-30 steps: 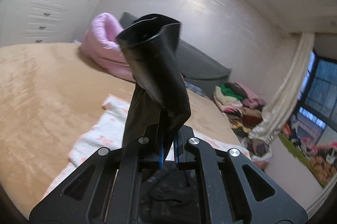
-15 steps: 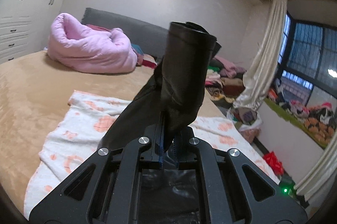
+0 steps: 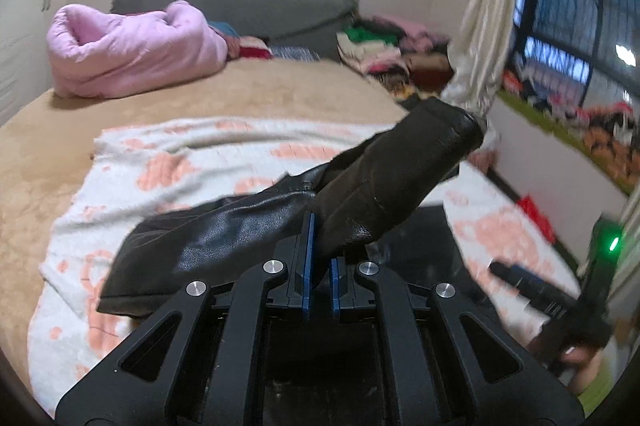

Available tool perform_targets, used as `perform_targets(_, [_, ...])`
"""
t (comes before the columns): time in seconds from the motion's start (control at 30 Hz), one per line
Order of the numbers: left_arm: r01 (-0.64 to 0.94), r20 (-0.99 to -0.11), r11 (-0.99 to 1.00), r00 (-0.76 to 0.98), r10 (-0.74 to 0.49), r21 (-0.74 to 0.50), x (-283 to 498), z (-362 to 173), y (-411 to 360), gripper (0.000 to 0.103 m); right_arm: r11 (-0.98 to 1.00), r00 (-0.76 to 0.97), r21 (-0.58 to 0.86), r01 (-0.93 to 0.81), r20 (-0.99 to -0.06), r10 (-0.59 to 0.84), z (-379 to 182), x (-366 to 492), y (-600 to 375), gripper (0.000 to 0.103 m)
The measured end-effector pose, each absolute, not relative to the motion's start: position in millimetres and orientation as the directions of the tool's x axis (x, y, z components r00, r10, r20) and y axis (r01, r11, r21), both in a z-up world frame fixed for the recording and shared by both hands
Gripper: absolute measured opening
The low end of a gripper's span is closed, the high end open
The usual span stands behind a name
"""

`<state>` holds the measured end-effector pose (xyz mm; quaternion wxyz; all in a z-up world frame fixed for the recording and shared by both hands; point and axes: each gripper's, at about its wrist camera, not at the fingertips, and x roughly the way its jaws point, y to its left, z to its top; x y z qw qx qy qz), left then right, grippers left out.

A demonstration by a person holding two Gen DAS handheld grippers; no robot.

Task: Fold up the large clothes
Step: 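Fold the held sleeve across the jacket body with the left tool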

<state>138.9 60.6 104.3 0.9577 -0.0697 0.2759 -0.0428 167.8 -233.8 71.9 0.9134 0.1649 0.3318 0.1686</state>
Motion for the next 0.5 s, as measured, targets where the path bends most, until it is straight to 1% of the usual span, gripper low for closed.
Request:
perform_targets(0.07, [0.057,-0.551,0.992,0.827,-0.111,-0.113,143.8,89.9,48.6,0.001,0.860,0.707,0.474,-0.186,-0.543,0.453,66.9,171.6,-244.3,0.099])
perform_targets(0.13, [0.070,-0.586,0.996,0.806,-0.087,-0.053,148.4,71.9,36.6,0.001,0.849,0.704,0.502,-0.164,-0.543,0.458,63.3,174.0,-252.3,0.099])
perform_targets(0.3, [0.113,-0.647,0.994,0.757,-0.087,-0.002,152.6,34.9,17.6,0.004,0.825,0.680,0.544,-0.154,-0.547,0.488,56.8,177.7,-260.4,0.099])
perform_targets(0.43, [0.143,-0.687,0.988,0.724,-0.061,0.063,151.3,9.3,1.7,0.004,0.765,0.619,0.619,-0.178,-0.534,0.576,47.5,182.8,-256.6,0.099])
perform_targets(0.5, [0.152,-0.708,0.986,0.704,-0.056,0.073,150.0,-2.2,-0.8,0.004,0.724,0.572,0.665,-0.184,-0.527,0.629,40.7,185.7,-252.7,0.098])
